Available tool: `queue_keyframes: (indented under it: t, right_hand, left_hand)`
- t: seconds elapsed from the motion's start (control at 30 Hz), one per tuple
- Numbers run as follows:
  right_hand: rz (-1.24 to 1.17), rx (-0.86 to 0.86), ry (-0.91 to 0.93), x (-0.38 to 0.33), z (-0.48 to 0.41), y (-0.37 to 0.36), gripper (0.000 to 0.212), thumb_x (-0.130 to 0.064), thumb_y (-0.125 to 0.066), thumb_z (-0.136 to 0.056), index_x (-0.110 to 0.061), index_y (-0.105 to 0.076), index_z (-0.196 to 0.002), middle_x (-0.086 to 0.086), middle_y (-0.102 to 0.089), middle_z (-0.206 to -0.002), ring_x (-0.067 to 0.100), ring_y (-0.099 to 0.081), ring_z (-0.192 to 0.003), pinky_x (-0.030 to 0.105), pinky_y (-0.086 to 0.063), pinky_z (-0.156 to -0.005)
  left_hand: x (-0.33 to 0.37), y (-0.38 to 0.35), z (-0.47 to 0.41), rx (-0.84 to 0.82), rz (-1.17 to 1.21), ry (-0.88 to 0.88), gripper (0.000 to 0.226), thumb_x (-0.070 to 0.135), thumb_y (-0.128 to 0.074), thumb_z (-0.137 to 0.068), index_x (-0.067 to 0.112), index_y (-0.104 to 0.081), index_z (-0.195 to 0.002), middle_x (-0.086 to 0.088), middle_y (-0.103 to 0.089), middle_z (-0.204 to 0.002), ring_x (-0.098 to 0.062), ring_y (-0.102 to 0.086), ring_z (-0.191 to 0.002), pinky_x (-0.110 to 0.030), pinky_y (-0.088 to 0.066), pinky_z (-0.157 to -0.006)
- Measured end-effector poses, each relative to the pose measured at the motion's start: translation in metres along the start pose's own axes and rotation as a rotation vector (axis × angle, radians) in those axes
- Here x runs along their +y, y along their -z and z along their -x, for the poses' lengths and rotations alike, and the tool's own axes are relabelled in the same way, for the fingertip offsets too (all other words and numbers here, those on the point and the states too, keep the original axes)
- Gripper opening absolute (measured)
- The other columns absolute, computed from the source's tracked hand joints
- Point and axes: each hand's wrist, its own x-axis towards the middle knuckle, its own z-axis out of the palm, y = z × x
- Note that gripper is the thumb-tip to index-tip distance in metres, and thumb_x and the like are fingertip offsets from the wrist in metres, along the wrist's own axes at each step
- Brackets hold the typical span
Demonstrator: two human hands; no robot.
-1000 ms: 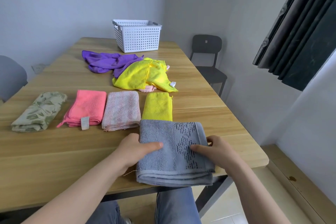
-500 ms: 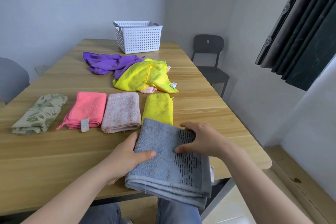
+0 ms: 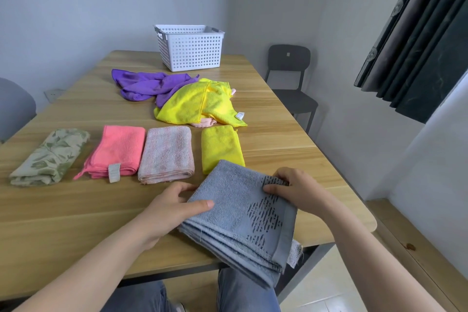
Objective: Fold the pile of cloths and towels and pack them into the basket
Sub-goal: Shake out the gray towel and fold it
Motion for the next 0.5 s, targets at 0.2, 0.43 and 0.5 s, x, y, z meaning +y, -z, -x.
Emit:
queue_keyframes:
  t: [0.2, 0.43, 0.5]
  right_hand:
    - [-0.185, 0.012, -0.056, 0.015, 0.010, 0.003, 0.028, -0.047, -0.064, -0.085, -0.020, -0.058, -0.083, 0.000, -0.060, -0.079, 0.013, -0.053, -0.070, 0.026, -0.038, -0.058]
    - [-0.126, 0.127, 0.006, 0.012, 0.013, 0.004, 0.029, -0.052, -0.064, -0.083, -0.024, -0.061, -0.090, -0.003, -0.064, -0.084, 0.014, -0.058, -0.078, 0.029, -0.044, -0.063]
    - [-0.047, 0.045, -0.043, 0.013, 0.010, 0.007, 0.042, -0.059, -0.063, -0.079, -0.022, -0.060, -0.097, -0.003, -0.063, -0.091, 0.015, -0.059, -0.084, 0.030, -0.045, -0.065]
  left_hand:
    - [0.004, -0.006, 0.003, -0.044, 0.117, 0.048, 0.067, 0.041, -0.088, -0.051, 0.011, -0.062, -0.104, 0.001, -0.068, -0.084, -0.011, -0.061, -0.071, -0.020, -0.045, -0.052]
    - [0.005, -0.010, 0.009, 0.195, -0.529, -0.102, 0.067, 0.063, -0.073, -0.061, 0.018, -0.055, -0.107, 0.004, -0.059, -0.098, -0.011, -0.055, -0.082, -0.027, -0.043, -0.069]
    - [0.004, -0.013, 0.014, 0.439, -0.862, -0.295, 0.064, 0.061, -0.060, -0.077, 0.020, -0.046, -0.124, 0.000, -0.051, -0.115, -0.018, -0.049, -0.106, -0.032, -0.041, -0.089]
